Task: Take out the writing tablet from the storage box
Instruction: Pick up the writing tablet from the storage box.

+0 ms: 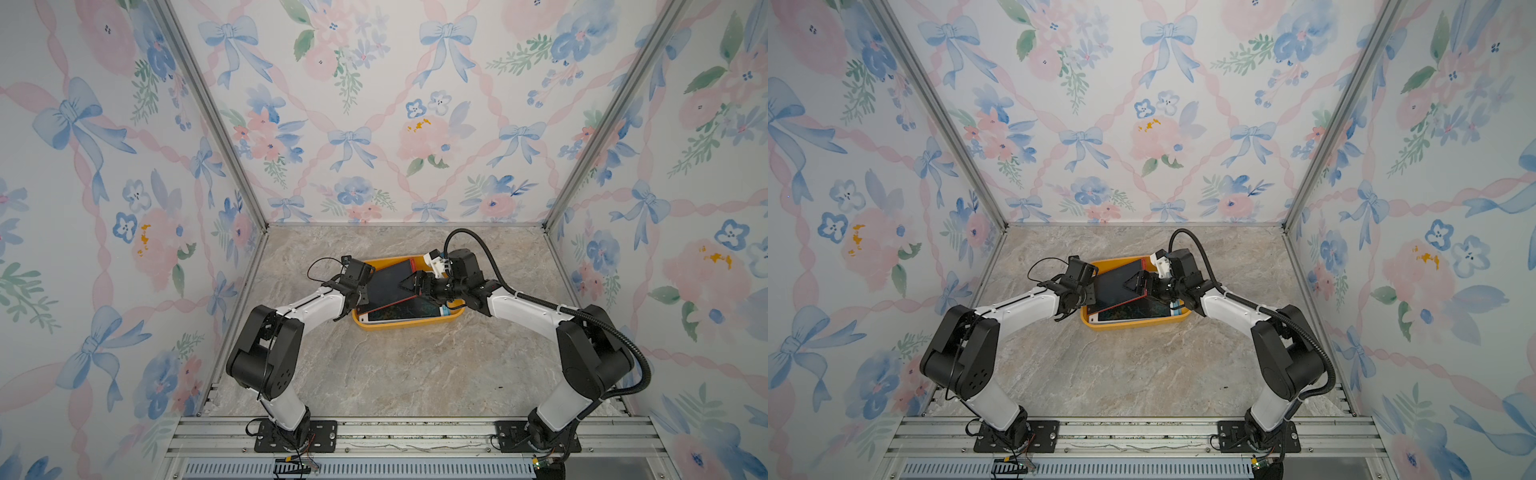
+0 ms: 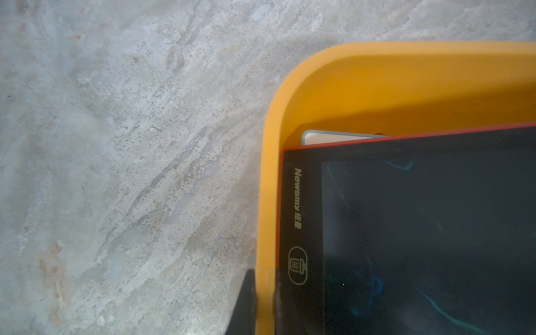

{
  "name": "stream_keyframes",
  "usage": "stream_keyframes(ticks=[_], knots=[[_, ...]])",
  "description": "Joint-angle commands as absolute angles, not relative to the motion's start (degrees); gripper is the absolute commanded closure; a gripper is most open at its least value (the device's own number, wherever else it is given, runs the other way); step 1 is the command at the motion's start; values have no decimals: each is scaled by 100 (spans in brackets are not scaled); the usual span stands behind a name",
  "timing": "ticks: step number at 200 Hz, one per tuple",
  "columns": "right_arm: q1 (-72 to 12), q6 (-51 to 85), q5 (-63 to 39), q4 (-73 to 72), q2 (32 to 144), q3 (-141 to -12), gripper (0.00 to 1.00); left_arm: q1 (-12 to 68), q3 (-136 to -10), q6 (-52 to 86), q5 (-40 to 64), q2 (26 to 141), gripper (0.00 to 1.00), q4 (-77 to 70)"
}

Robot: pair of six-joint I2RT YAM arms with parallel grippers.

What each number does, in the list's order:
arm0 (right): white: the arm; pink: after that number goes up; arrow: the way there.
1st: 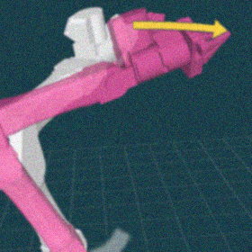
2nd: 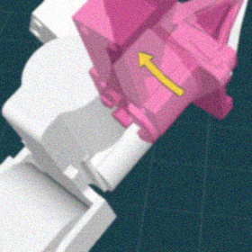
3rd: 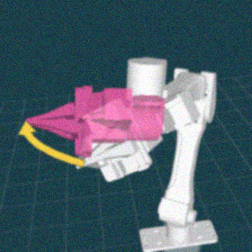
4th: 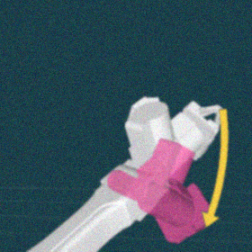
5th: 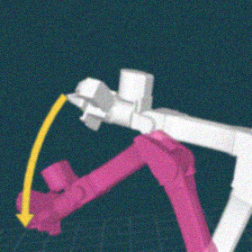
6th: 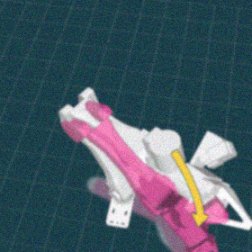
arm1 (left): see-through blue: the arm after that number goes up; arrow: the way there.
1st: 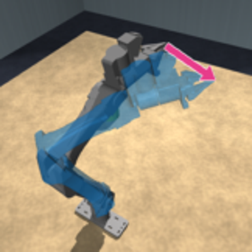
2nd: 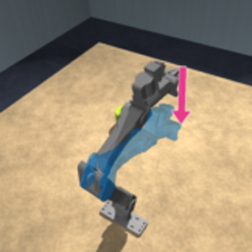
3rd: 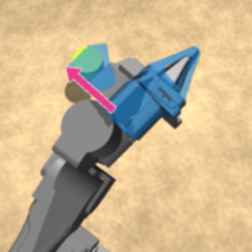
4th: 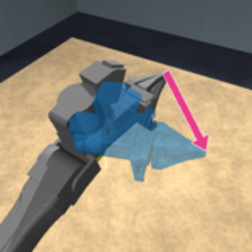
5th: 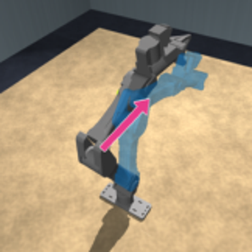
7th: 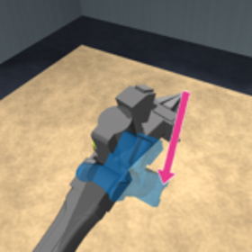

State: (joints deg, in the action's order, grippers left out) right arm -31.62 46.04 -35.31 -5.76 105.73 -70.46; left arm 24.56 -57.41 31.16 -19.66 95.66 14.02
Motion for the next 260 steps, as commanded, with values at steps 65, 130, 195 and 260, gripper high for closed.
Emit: stream_keyframes(ticks=[65, 130, 195, 260], knots=[[-3190, 4091, -3327, 34, 10791, -7299, 3, 2508, -5678, 3226, -1799, 9472, 100, 1441], [-3157, 3908, -3252, 181, 11163, -7713, 13, 2511, -5686, 3216, -1793, 9472, 100, 1441], [-3055, 3756, -3160, 280, 11364, -7897, 27, 2513, -5686, 3175, -1830, 9479, 100, 1441], [-2804, 3712, -3623, 122, 11355, -7862, 44, 2508, -5759, 3203, -1826, 9575, 100, 1441]])
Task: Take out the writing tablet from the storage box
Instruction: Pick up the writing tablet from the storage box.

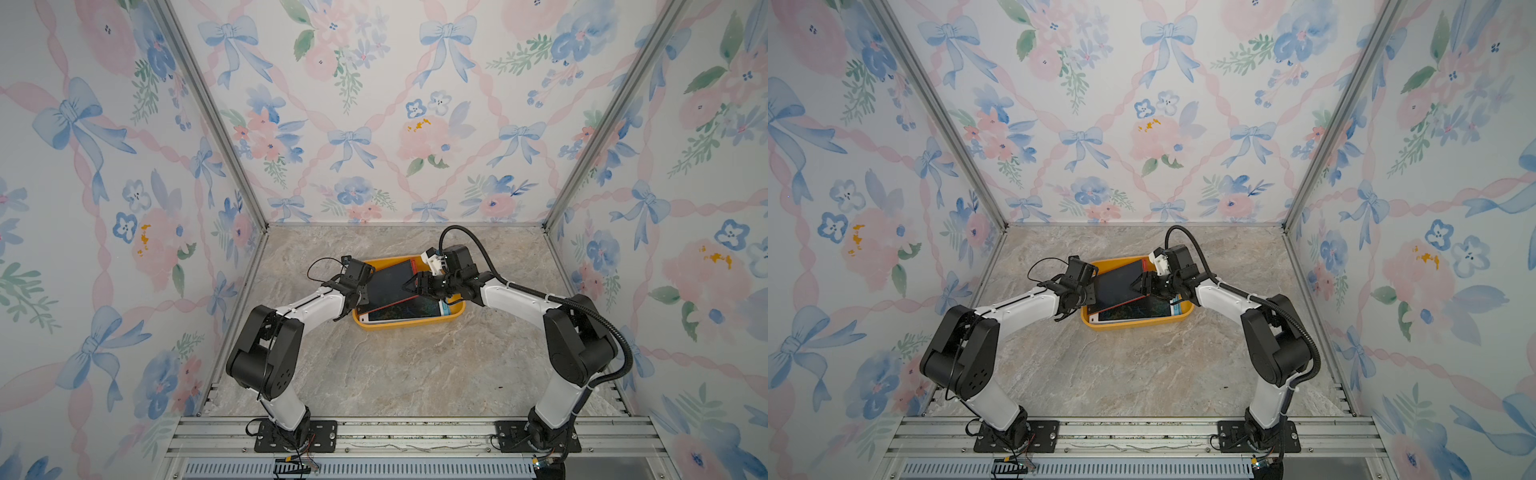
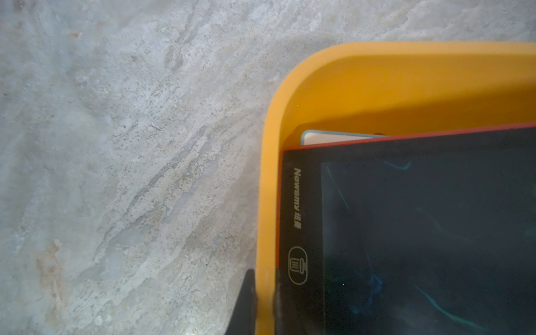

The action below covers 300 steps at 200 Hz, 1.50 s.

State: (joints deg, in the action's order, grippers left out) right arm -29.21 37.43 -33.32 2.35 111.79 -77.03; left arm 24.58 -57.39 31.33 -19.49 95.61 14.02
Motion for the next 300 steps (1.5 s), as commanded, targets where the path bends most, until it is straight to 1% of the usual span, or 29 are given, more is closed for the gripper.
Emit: stream_keyframes(ticks=[1, 14, 31, 56, 73, 116, 139, 170, 198, 222, 262, 274, 300], knots=[[-2799, 3710, -3626, 118, 11360, -7864, 44, 2506, -5758, 3206, -1827, 9573, 100, 1441], [-2778, 3736, -3667, 102, 11364, -7851, 47, 2509, -5766, 3206, -1832, 9580, 100, 1440], [-2772, 3718, -3699, 111, 11364, -7838, 48, 2511, -5786, 3214, -1828, 9589, 100, 1439], [-2772, 3744, -3701, 96, 11347, -7797, 53, 2505, -5811, 3202, -1820, 9620, 100, 1443], [-2764, 3793, -3700, 29, 11328, -7761, 54, 2510, -5838, 3187, -1812, 9616, 100, 1436], [-2725, 3806, -3760, 37, 11290, -7752, 63, 2506, -5852, 3166, -1827, 9616, 100, 1441], [-2722, 3766, -3766, 34, 11237, -7726, 64, 2509, -5862, 3174, -1819, 9642, 100, 1439], [-2720, 3726, -3771, 94, 11241, -7759, 69, 2513, -5919, 3108, -1847, 9661, 100, 1447], [-2722, 3652, -3712, 204, 11270, -7774, 71, 2509, -5953, 3076, -1880, 9650, 100, 1451], [-2725, 3625, -3692, 266, 11269, -7780, 80, 2509, -5998, 3067, -1876, 9671, 100, 1451], [-2720, 3542, -3661, 367, 11114, -7794, 82, 2506, -6022, 3056, -1889, 9678, 100, 1450], [-2712, 3418, -3656, 483, 11055, -7822, 88, 2507, -6028, 3048, -1894, 9683, 100, 1450], [-2658, 3263, -3597, 650, 10809, -7832, 88, 2506, -6030, 3031, -1902, 9688, 100, 1452]])
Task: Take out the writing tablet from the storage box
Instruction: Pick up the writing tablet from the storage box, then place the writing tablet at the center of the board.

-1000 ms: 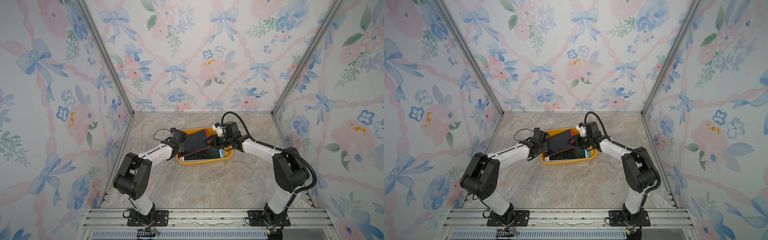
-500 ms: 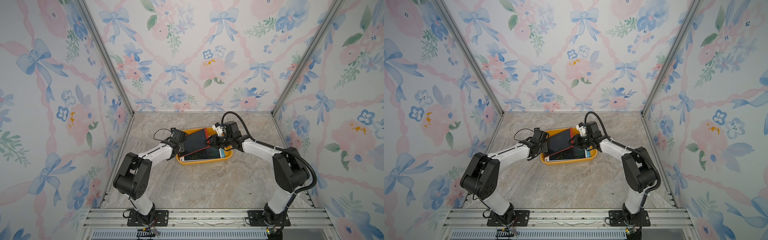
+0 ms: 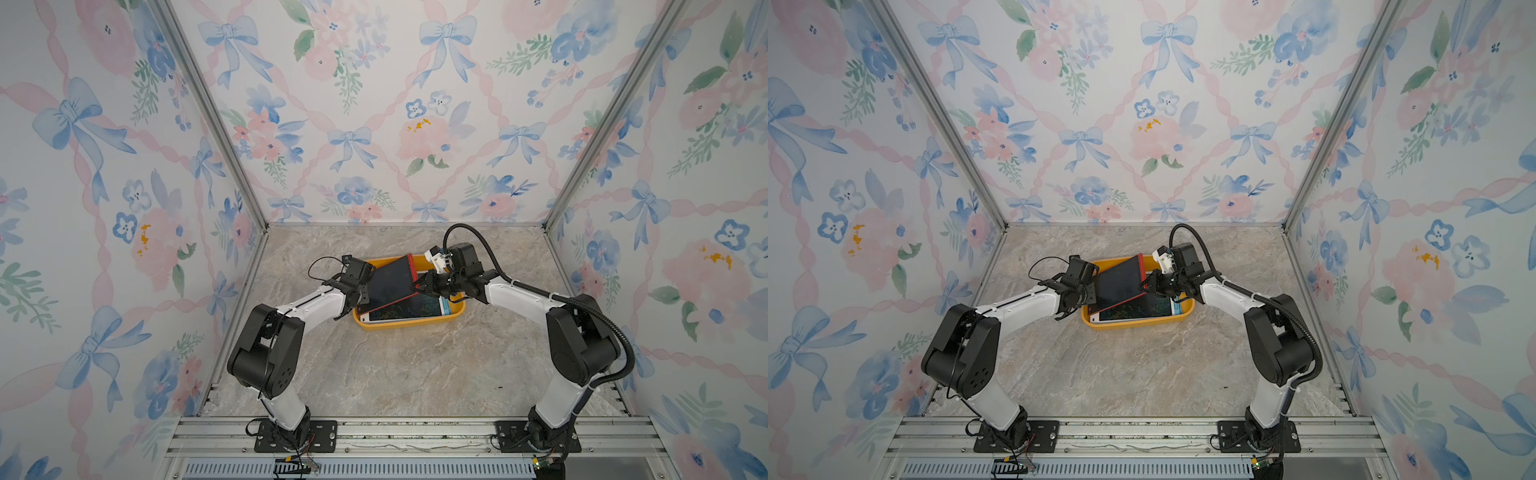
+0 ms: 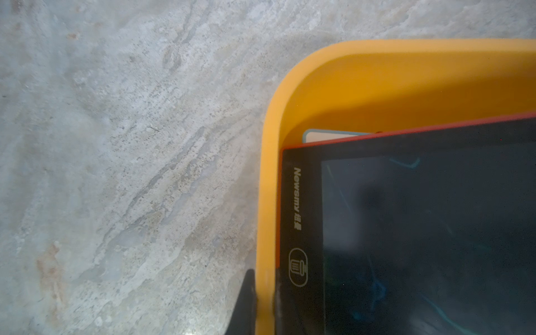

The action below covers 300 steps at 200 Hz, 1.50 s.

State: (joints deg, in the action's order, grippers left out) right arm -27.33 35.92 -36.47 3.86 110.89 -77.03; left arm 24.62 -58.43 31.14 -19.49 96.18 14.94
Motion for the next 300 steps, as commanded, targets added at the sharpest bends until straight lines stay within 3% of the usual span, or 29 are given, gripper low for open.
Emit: stream_keyframes(ticks=[1, 133, 170, 236, 300], knots=[[-2652, 3258, -3591, 646, 10801, -7832, 88, 2510, -6029, 3032, -1900, 9687, 100, 1451], [-1422, 3551, -4125, 728, 9519, -7488, 88, 2496, -6135, 2988, -1908, 9818, 100, 1441], [-1169, 3690, -4341, 861, 9510, -7550, 93, 2501, -6145, 2996, -1916, 9834, 100, 1440], [-893, 4012, -4359, 634, 9286, -7277, 93, 2497, -6127, 2987, -1923, 9811, 100, 1442], [35, 4379, -4369, 560, 8969, -7038, 93, 2503, -6152, 2997, -1898, 9860, 100, 1441]])
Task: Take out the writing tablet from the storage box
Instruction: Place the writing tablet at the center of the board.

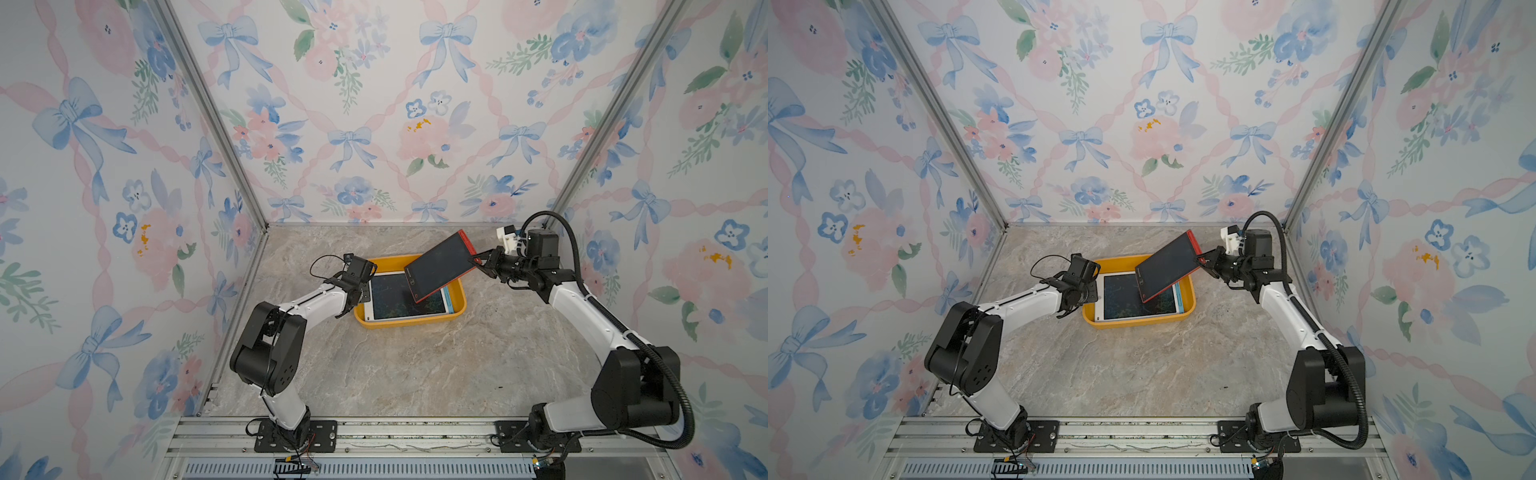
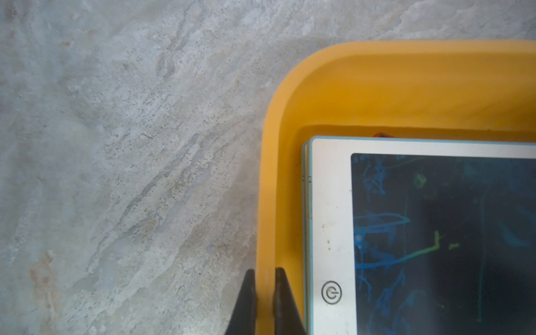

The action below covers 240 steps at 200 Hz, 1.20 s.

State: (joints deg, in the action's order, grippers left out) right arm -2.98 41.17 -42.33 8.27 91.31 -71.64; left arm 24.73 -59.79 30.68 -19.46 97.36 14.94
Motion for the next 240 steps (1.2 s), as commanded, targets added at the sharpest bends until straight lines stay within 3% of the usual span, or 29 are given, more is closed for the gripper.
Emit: stream_keyframes(ticks=[1, 119, 177, 240], knots=[[48, 4387, -4369, 552, 8962, -7030, 93, 2504, -6157, 2997, -1898, 9856, 100, 1441], [2364, 5584, -4911, -1239, 9222, -6611, 92, 2505, -6171, 2967, -1874, 9870, 100, 1441], [2587, 6033, -5752, -2228, 10624, -7378, 92, 2495, -6228, 2941, -1858, 9997, 100, 1441], [2652, 5207, -5934, -1484, 11609, -8156, 91, 2478, -6247, 2916, -1883, 10105, 100, 1444]])
